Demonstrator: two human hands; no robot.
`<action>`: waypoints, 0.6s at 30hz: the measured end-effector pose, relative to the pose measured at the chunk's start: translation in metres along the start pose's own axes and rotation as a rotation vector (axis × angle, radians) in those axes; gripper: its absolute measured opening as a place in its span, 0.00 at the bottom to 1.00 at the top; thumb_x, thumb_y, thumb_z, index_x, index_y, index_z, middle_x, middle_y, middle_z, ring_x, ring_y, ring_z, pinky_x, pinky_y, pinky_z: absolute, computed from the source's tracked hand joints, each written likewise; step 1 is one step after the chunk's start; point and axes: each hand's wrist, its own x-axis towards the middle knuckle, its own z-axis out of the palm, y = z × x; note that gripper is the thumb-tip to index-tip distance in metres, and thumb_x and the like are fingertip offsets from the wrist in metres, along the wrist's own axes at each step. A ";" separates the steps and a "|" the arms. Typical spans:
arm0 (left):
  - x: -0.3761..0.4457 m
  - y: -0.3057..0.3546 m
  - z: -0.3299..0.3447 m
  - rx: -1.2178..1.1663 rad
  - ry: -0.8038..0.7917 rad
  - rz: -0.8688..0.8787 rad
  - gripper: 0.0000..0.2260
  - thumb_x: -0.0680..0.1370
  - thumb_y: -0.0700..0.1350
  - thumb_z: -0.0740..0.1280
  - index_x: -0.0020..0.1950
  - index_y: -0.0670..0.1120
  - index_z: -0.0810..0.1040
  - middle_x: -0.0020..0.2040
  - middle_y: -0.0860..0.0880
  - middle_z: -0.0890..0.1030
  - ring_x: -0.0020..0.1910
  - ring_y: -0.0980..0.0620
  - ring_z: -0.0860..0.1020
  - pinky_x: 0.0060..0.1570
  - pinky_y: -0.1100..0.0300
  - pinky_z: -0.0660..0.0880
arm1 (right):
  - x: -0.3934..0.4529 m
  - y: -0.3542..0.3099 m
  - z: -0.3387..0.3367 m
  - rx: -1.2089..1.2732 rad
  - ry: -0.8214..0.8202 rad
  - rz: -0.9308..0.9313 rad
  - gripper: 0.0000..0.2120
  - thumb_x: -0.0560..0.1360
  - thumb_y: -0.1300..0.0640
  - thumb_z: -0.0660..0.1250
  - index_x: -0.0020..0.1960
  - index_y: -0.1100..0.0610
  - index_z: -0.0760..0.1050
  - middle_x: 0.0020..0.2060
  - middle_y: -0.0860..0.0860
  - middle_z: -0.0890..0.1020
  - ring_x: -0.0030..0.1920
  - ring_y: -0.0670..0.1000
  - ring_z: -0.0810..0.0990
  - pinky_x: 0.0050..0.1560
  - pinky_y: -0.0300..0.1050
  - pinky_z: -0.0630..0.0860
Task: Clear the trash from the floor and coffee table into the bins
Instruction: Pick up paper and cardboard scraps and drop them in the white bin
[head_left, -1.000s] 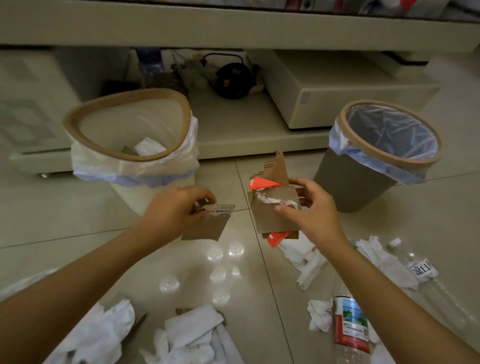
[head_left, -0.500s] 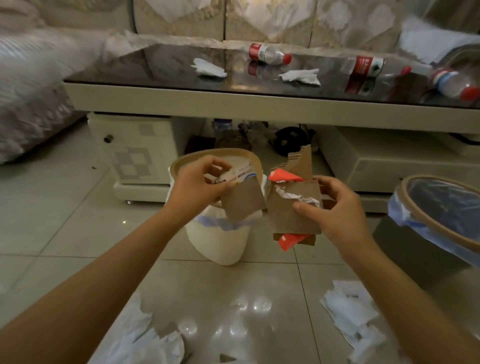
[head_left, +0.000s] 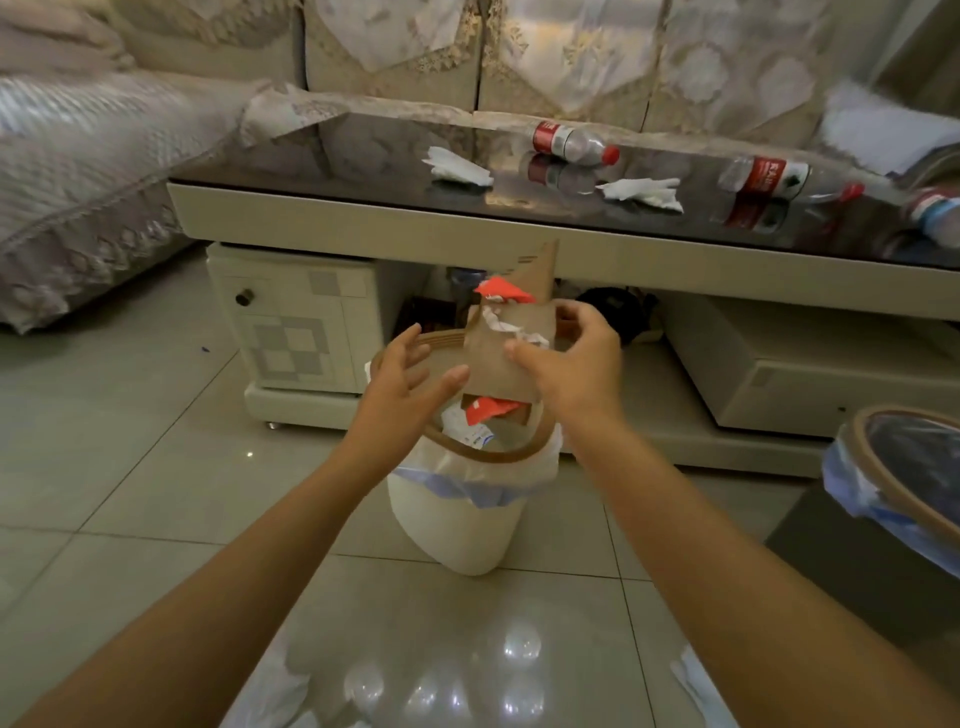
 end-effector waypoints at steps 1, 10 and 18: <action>-0.004 0.000 -0.002 -0.008 -0.005 0.008 0.38 0.69 0.60 0.71 0.74 0.57 0.57 0.70 0.53 0.68 0.64 0.55 0.71 0.58 0.60 0.73 | 0.003 0.002 0.010 -0.040 0.002 -0.025 0.22 0.67 0.58 0.76 0.58 0.51 0.74 0.44 0.40 0.77 0.42 0.36 0.76 0.36 0.26 0.72; -0.031 -0.002 0.003 -0.006 -0.097 0.031 0.36 0.68 0.42 0.77 0.71 0.54 0.62 0.62 0.54 0.73 0.56 0.56 0.77 0.51 0.65 0.77 | -0.018 0.040 0.004 -0.149 -0.162 0.067 0.25 0.69 0.61 0.74 0.62 0.49 0.72 0.55 0.46 0.77 0.54 0.47 0.77 0.49 0.41 0.77; -0.057 -0.013 0.055 0.082 -0.310 0.050 0.36 0.66 0.41 0.78 0.67 0.57 0.64 0.58 0.55 0.74 0.53 0.56 0.78 0.47 0.62 0.80 | -0.083 0.057 -0.076 -0.034 -0.235 0.172 0.23 0.68 0.66 0.73 0.59 0.50 0.74 0.51 0.48 0.80 0.46 0.47 0.80 0.43 0.37 0.80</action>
